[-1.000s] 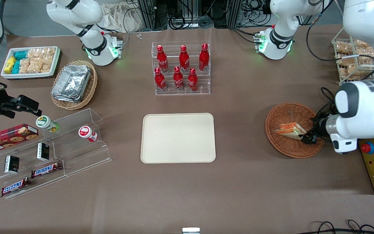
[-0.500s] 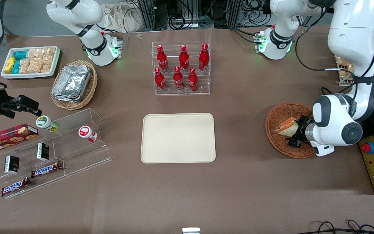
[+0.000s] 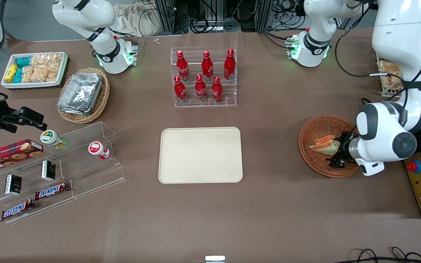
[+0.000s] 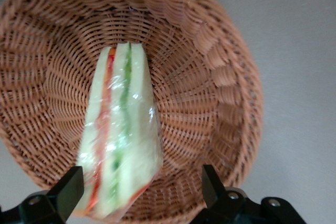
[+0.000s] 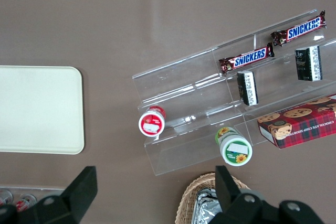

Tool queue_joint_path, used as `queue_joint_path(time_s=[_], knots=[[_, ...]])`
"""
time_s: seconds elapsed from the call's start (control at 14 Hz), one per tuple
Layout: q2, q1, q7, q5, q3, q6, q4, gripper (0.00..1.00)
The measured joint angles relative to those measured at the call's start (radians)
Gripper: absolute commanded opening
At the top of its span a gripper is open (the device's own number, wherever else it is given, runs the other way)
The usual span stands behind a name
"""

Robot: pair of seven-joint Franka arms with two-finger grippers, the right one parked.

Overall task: Place sandwich from basket to tray
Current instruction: 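Close the left gripper on the sandwich's edge inside the basket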

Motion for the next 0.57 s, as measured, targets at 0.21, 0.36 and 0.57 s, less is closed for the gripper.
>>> queue_joint_path(time_s=[0.21,0.36,0.57], knots=[[-0.064,0.001,-0.002,0.000,0.003,-0.068,0.001,1.00],[-0.075,0.002,-0.005,0.001,0.004,-0.078,-0.004,1.00],[-0.029,0.002,-0.007,0.001,0.004,-0.001,-0.040,1.00]])
